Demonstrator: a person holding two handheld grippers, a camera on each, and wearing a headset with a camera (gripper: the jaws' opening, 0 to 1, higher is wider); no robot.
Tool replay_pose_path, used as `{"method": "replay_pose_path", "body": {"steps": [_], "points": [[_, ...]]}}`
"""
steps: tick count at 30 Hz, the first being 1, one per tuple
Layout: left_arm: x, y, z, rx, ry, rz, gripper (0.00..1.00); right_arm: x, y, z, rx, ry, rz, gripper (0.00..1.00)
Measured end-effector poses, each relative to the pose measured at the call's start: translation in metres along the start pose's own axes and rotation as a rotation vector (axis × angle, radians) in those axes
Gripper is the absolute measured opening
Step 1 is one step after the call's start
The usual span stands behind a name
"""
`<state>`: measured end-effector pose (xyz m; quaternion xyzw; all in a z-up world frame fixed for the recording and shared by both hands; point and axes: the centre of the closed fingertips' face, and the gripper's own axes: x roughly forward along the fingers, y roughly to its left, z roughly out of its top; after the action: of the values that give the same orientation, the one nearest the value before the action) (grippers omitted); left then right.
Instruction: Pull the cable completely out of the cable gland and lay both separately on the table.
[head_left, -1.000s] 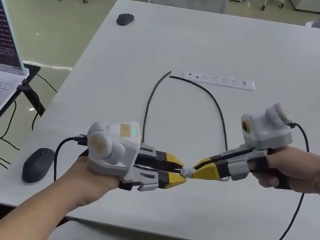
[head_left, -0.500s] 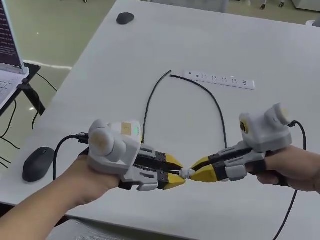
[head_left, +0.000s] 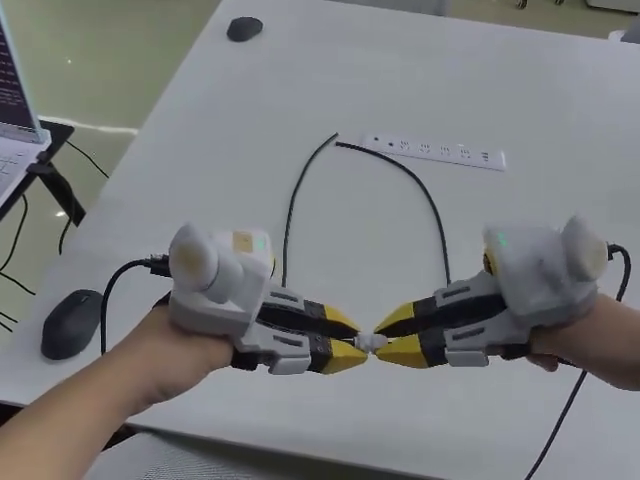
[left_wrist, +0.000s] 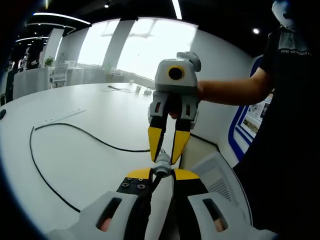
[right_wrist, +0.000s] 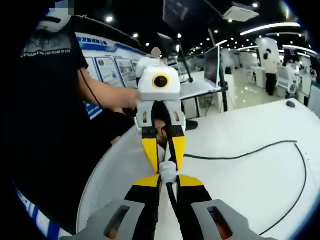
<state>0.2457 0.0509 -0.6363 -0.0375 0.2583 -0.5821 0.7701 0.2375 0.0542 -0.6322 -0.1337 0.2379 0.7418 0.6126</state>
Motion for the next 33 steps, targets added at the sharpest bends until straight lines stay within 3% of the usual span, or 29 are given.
{"method": "replay_pose_path", "body": {"steps": [7,15,22,33], "points": [[-0.0015,-0.0006,0.0002,-0.045,-0.002,-0.014,0.15,0.0016,-0.0011,-0.0020,-0.221,0.096,-0.127,0.07],[-0.0029,0.0011,-0.0005,-0.085,-0.003,-0.009,0.15,0.0044,-0.0011,-0.0024,-0.382,0.162,-0.244,0.07],[-0.0039,0.0027,0.0015,-0.075,-0.008,-0.007,0.15,0.0029,-0.0037,0.0004,-0.397,0.165,-0.269,0.08],[-0.0039,0.0032,0.0006,-0.068,-0.009,-0.011,0.15,0.0033,-0.0052,0.0007,-0.320,0.141,-0.243,0.09]]}}
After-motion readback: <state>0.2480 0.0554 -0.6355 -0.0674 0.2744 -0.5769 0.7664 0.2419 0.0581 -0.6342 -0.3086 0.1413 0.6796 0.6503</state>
